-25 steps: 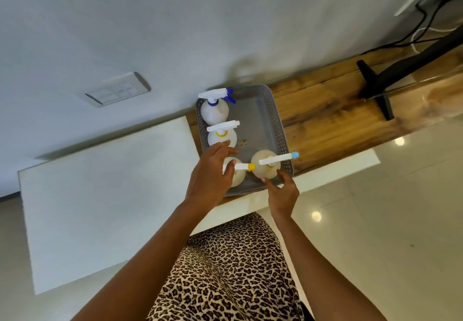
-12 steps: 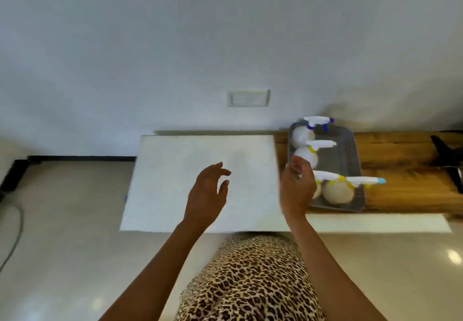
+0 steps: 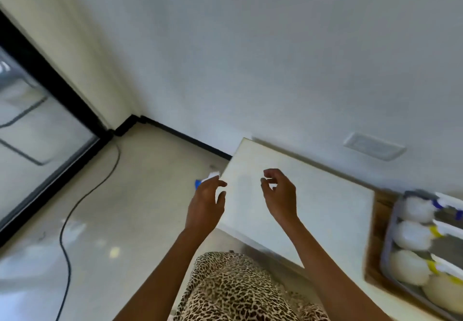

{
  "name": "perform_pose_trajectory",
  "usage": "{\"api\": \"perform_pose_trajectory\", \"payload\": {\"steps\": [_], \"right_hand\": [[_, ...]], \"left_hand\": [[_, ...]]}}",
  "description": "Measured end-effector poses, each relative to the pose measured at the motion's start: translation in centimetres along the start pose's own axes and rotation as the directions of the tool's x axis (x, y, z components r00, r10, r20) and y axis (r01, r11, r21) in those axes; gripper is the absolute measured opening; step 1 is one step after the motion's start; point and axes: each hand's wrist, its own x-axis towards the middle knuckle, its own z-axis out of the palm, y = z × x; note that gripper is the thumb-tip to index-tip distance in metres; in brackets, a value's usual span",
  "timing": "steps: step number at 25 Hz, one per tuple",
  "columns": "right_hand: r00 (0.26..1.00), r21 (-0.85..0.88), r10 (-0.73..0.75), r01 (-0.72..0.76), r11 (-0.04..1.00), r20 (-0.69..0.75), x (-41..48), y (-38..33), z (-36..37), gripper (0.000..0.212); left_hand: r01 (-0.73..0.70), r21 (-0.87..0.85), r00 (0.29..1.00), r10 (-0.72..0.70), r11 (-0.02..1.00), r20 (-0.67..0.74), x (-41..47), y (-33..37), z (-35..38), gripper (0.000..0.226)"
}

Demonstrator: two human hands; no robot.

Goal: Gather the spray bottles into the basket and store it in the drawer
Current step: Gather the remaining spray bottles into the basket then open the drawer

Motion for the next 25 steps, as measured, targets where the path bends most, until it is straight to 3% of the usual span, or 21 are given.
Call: {"api": "perform_pose_trajectory", "payload": {"steps": [9, 15, 21, 25], "right_hand": [[0.949, -0.111, 0.082, -0.050, 0.993, 0.304, 8.7, -2.9, 14.7, 0.018], [0.850, -0.275, 0.210, -0.080, 0.958, 0.483, 14.6, -0.9, 24.5, 0.019], [0.729, -0.530, 0.361, 0.003, 0.848, 0.582, 18.6, 7.9, 35.9, 0.023], [0.629, -0.682, 0.435, 0.214, 0.700, 0.644, 21.3, 19.5, 46.1, 0.029]], "left_hand": [[0.196, 0.023, 0.980, -0.195, 0.980, -0.036, 9.8, -10.9, -4.3, 0.026], [0.379, 0.090, 0.922, -0.384, 0.921, 0.052, 16.2, -18.9, -3.9, 0.029], [0.475, 0.145, 0.849, -0.496, 0.868, 0.182, 20.3, -29.7, 2.5, 0.046], [0.533, 0.223, 0.760, -0.578, 0.816, 0.299, 21.8, -42.0, 12.1, 0.051]]}}
